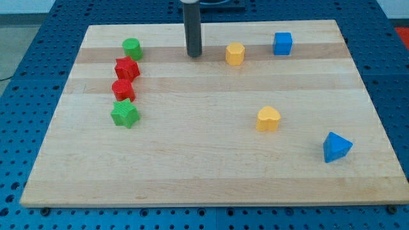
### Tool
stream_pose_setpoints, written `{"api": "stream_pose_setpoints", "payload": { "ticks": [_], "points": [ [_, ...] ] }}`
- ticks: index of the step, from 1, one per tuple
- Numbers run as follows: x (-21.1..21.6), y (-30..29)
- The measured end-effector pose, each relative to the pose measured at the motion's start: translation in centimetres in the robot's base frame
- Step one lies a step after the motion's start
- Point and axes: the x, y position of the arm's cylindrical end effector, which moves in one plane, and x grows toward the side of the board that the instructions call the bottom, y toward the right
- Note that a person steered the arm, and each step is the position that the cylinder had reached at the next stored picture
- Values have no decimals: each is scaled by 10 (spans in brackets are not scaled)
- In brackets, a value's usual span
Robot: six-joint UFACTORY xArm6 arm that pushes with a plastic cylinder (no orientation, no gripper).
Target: Slide the yellow hexagon closer to the blue cube
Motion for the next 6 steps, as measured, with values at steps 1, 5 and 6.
{"api": "stream_pose_setpoints", "payload": {
  "ticks": [1,5,6],
  "points": [
    [-11,36],
    [66,133],
    [70,104]
  ]
}}
